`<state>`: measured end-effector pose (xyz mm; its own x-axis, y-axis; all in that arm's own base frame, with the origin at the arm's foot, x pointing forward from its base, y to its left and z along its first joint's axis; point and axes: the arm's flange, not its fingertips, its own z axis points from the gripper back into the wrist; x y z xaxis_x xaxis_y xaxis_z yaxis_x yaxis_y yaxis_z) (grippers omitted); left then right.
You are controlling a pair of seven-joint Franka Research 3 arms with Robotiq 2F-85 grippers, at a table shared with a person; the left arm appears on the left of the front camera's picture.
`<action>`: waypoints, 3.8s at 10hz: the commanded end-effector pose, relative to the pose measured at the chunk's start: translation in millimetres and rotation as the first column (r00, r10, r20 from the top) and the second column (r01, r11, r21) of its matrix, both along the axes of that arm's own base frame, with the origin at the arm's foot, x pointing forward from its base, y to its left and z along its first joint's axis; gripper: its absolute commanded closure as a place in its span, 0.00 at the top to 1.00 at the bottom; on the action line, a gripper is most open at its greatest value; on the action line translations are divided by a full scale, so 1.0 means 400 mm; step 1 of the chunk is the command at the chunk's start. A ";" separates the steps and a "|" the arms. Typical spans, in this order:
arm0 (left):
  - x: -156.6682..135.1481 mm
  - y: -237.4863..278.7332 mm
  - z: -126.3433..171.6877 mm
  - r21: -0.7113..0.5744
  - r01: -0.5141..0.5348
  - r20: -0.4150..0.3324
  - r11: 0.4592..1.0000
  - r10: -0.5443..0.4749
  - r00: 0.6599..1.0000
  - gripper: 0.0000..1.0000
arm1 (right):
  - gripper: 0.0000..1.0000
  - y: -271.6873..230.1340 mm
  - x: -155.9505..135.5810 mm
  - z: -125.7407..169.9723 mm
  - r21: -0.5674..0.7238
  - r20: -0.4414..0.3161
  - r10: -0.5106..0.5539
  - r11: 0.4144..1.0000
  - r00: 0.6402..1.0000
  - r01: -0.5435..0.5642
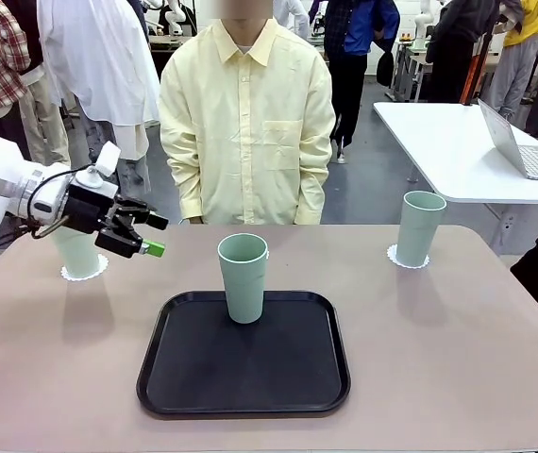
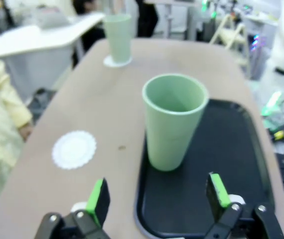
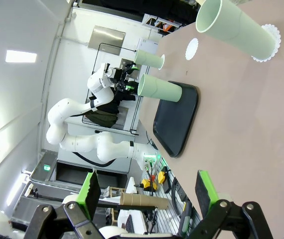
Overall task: Place coasters on the table and set cups on them.
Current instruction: Take one Reusable plastic cup from the Flat Tray and place it on a coaster set by the human.
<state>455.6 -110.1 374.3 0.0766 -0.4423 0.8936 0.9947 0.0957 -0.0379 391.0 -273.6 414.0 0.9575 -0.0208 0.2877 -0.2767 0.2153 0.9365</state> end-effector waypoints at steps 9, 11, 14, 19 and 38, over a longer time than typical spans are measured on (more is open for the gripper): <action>0.020 -0.025 -0.056 -0.076 0.092 -0.073 0.993 -0.097 0.993 1.00 | 1.00 0.000 -0.001 0.001 -0.001 -0.004 -0.002 1.000 1.000 0.002; 0.019 -0.059 -0.085 -0.032 0.092 -0.035 0.995 -0.093 0.995 1.00 | 1.00 0.000 -0.001 0.001 -0.001 -0.004 -0.002 1.000 1.000 0.002; 0.004 -0.087 -0.161 -0.103 0.060 0.046 0.993 -0.055 0.997 1.00 | 1.00 0.000 -0.001 0.001 -0.001 -0.004 -0.002 1.000 1.000 0.002; -0.014 -0.126 -0.264 -0.186 0.060 0.020 0.981 -0.057 0.998 1.00 | 1.00 0.000 -0.001 0.001 -0.001 -0.004 -0.002 1.000 1.000 0.002; 0.031 -0.328 -0.344 -0.182 0.103 0.013 0.978 -0.102 0.995 1.00 | 1.00 0.000 -0.001 0.001 -0.001 -0.004 -0.002 1.000 1.000 0.002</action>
<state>463.9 -232.9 242.0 0.0567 -0.2873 0.9562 0.9971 -0.0331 -0.0691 391.1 -273.4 413.9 0.9575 -0.0205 0.2877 -0.2768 0.2151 0.9365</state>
